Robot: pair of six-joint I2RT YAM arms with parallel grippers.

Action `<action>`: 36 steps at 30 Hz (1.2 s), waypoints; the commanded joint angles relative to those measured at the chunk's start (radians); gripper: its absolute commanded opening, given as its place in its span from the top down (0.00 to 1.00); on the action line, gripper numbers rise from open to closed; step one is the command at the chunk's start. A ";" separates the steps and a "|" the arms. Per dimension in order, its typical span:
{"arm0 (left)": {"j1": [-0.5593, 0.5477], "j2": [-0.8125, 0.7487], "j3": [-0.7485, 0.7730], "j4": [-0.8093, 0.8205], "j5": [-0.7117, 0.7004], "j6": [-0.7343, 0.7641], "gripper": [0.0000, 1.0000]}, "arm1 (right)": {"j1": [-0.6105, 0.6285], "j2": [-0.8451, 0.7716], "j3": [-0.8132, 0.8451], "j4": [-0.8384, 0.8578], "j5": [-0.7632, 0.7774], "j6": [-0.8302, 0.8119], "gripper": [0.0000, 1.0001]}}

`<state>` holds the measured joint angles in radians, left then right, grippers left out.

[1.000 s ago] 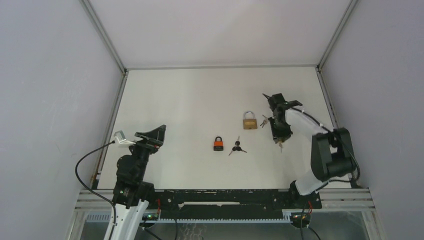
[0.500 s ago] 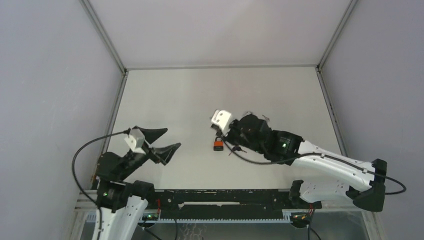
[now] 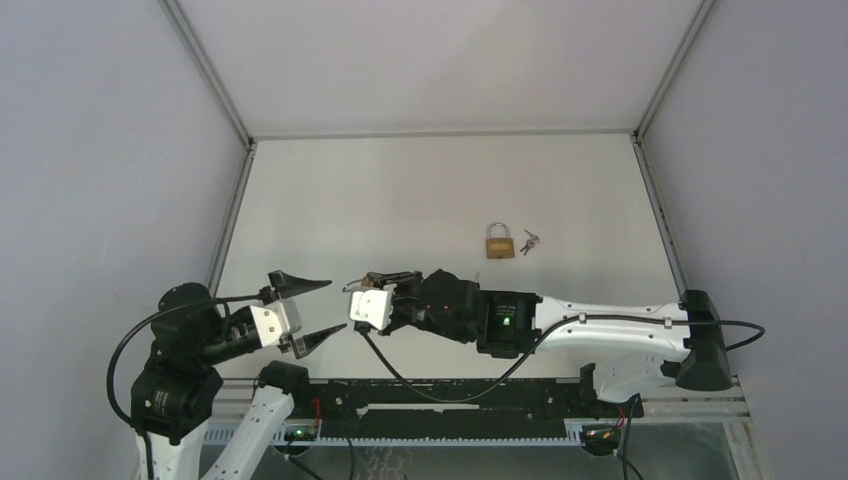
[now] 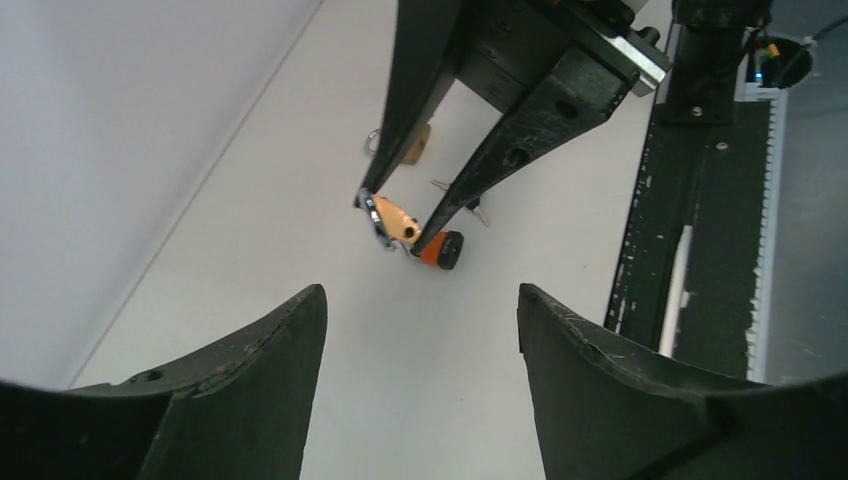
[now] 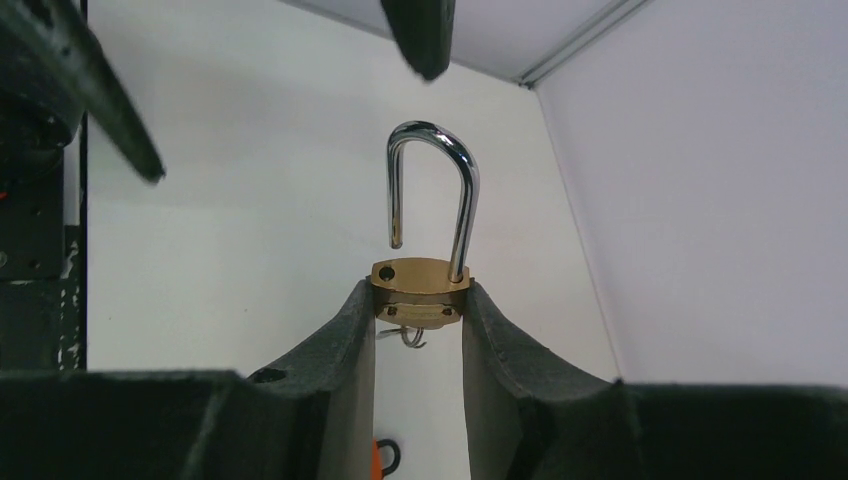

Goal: Lock with the key
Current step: Pick up the lock from the center of the board.

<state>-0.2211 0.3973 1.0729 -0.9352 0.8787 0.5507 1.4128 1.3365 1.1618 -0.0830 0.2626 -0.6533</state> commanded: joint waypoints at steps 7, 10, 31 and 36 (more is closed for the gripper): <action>-0.150 0.165 0.145 -0.005 -0.228 -0.350 0.41 | 0.024 0.056 0.104 0.135 0.053 -0.070 1.00; -0.152 0.211 0.174 0.001 -0.270 -0.421 0.47 | 0.024 0.058 0.104 0.134 0.056 -0.075 1.00; -0.253 0.195 0.176 0.177 -0.430 -0.519 1.00 | -0.038 0.018 0.104 0.015 0.027 0.084 0.02; -0.252 0.169 0.186 0.283 -0.334 -0.540 1.00 | -0.327 -0.153 0.016 -0.063 -0.811 0.434 0.01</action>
<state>-0.4690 0.5858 1.2255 -0.8185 0.4683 0.0551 1.3041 1.3502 1.2217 -0.1387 0.0914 -0.5262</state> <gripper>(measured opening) 0.024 0.992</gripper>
